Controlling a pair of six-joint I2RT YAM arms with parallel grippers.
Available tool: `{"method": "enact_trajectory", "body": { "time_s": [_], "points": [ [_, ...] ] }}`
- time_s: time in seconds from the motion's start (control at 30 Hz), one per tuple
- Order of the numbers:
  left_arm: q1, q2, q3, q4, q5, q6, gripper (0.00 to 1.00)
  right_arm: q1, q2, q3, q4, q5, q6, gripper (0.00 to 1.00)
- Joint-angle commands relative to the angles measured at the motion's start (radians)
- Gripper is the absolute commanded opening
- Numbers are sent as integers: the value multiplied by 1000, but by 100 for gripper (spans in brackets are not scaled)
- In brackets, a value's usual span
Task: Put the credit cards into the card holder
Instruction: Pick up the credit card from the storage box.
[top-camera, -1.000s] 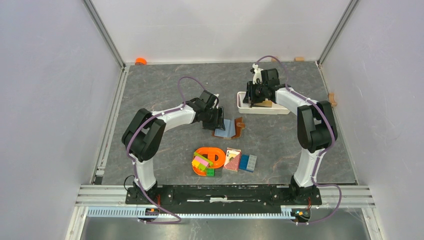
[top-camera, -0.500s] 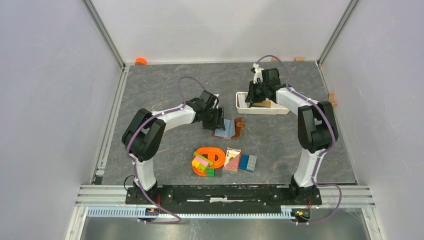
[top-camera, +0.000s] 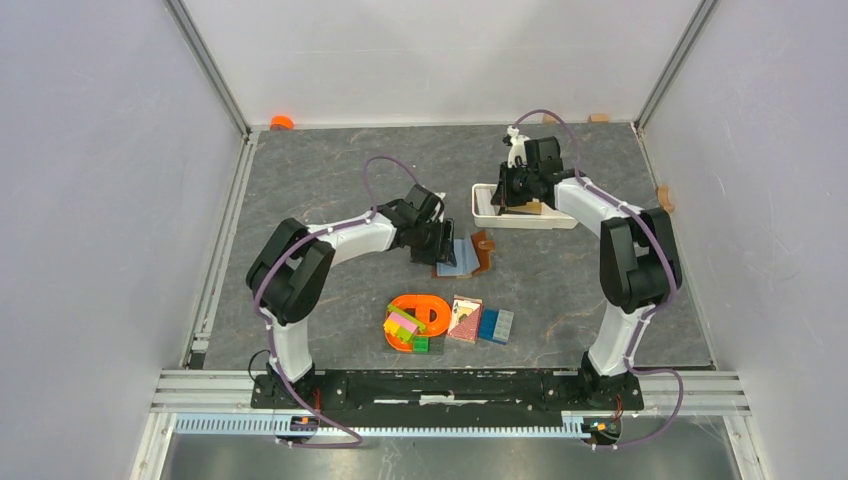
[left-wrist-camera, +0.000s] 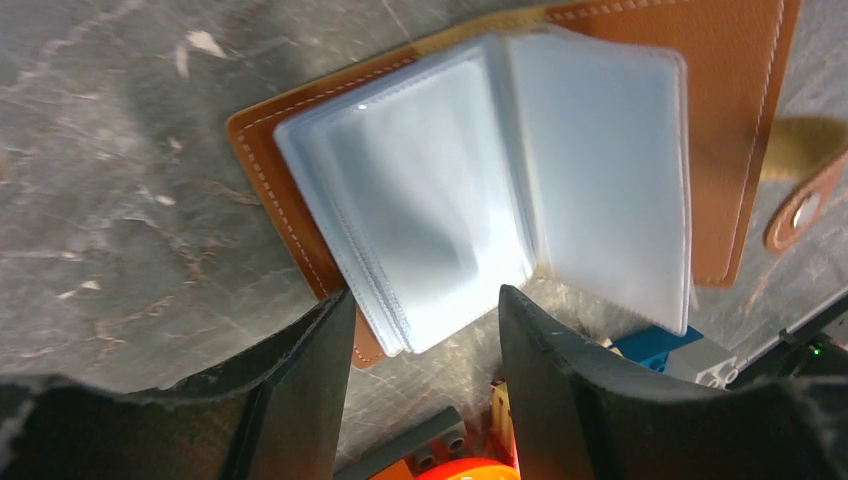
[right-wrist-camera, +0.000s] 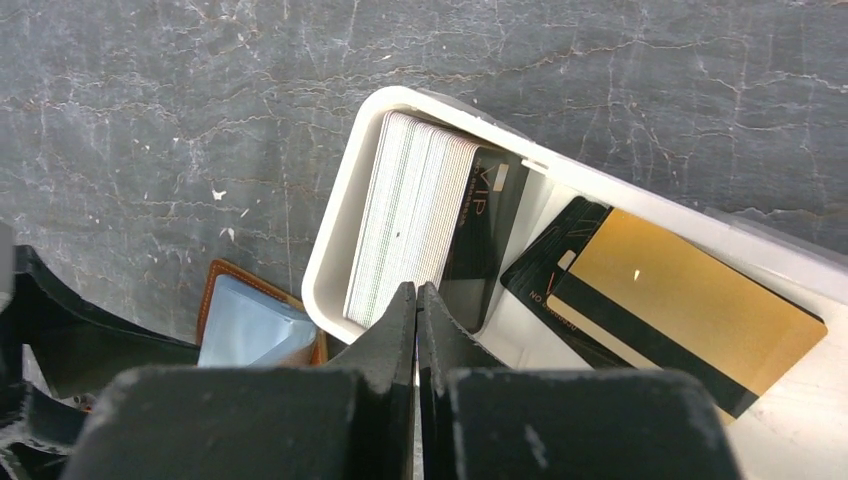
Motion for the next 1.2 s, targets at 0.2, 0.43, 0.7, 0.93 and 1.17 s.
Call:
{"method": "enact_trajectory", "body": {
  "time_s": [0.2,0.43,0.7,0.93,1.17],
  "points": [
    [-41,11,-8,18,32,0,61,6,-192,-114,90,147,-83,45],
    [-40,11,8,4,21,15,62,19,-174,-85,82,112,-114,70],
    [-40,3,19,-6,7,27,62,103,-87,19,-54,291,-157,77],
    [-40,5,24,-7,10,27,62,143,-42,50,-75,329,-156,82],
    [-40,3,24,-9,10,28,62,159,7,85,-80,435,-122,81]
  ]
}}
